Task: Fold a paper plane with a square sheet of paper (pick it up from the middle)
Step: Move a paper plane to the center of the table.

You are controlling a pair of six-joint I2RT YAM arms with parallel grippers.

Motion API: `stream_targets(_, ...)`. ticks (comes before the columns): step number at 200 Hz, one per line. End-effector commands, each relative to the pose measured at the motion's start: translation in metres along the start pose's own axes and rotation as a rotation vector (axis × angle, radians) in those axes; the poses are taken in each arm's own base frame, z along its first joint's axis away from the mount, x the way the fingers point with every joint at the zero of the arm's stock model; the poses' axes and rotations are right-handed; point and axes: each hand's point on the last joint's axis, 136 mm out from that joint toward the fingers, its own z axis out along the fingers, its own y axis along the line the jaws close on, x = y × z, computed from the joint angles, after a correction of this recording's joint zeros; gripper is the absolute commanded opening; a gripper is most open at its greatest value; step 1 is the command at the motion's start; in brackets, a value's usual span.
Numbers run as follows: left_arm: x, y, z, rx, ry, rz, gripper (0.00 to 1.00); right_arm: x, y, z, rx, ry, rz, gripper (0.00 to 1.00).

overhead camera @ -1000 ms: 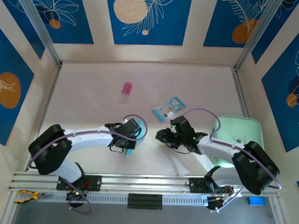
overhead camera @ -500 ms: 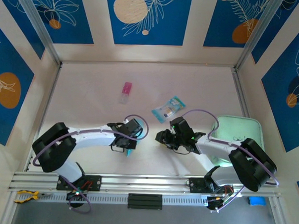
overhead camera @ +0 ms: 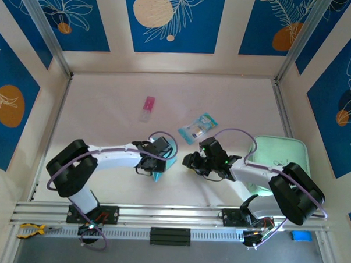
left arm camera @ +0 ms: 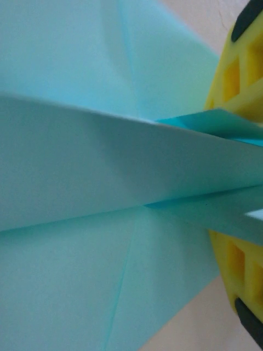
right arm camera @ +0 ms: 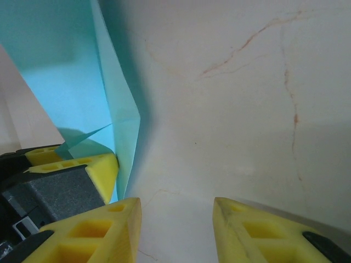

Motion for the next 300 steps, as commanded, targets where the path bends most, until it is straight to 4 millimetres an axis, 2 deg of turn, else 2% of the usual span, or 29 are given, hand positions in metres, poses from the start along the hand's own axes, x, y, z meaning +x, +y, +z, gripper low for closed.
stream_targets(1,0.032,0.032,0.018,-0.139,0.118,-0.037,0.45,0.003,-0.006,-0.003,0.012,-0.012,-0.002,0.4)
stream_targets(60,0.026,0.038,0.008,-0.206,0.103,-0.104,0.45,0.002,-0.011,-0.006,0.014,-0.02,0.004,0.41)
stream_targets(101,0.019,0.033,-0.003,-0.182,0.073,-0.18,0.42,0.003,-0.011,-0.007,0.012,-0.019,0.005,0.4)
stream_targets(193,0.018,0.033,-0.019,-0.131,0.027,-0.308,0.4,0.003,-0.008,-0.012,-0.004,-0.033,-0.005,0.41)
stream_targets(260,0.016,0.034,-0.03,-0.112,0.008,-0.327,0.44,0.0,-0.006,-0.017,-0.002,-0.045,-0.011,0.41)
stream_targets(300,0.009,0.035,-0.049,-0.088,-0.038,-0.32,0.47,-0.002,-0.006,-0.022,0.011,-0.058,-0.02,0.41)
